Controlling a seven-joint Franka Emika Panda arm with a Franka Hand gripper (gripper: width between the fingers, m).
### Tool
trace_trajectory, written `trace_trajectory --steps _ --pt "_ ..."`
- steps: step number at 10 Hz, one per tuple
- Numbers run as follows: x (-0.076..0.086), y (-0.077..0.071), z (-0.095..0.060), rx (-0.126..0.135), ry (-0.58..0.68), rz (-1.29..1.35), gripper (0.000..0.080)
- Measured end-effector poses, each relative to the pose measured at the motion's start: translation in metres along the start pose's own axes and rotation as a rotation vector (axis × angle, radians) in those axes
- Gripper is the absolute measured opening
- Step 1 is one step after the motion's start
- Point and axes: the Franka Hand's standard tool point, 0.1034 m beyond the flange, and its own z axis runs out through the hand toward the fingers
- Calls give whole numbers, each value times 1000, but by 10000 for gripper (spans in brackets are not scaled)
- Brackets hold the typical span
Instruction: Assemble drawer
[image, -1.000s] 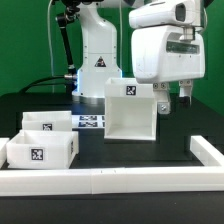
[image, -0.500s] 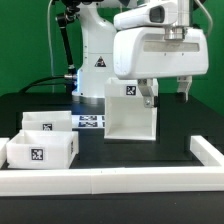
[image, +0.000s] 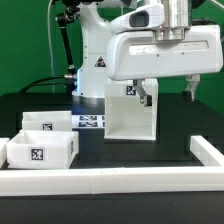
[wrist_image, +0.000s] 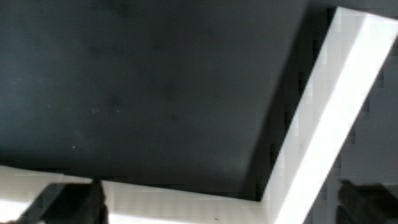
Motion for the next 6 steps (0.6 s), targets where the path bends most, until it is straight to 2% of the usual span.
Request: trace_trajectory --steps 1,4,6 --pt "-2 0 0 7 -2 104 650" --pt "-34 -6 -11 3 -34 340 650" --pt "-51 -14 -28 -5 -40 341 650"
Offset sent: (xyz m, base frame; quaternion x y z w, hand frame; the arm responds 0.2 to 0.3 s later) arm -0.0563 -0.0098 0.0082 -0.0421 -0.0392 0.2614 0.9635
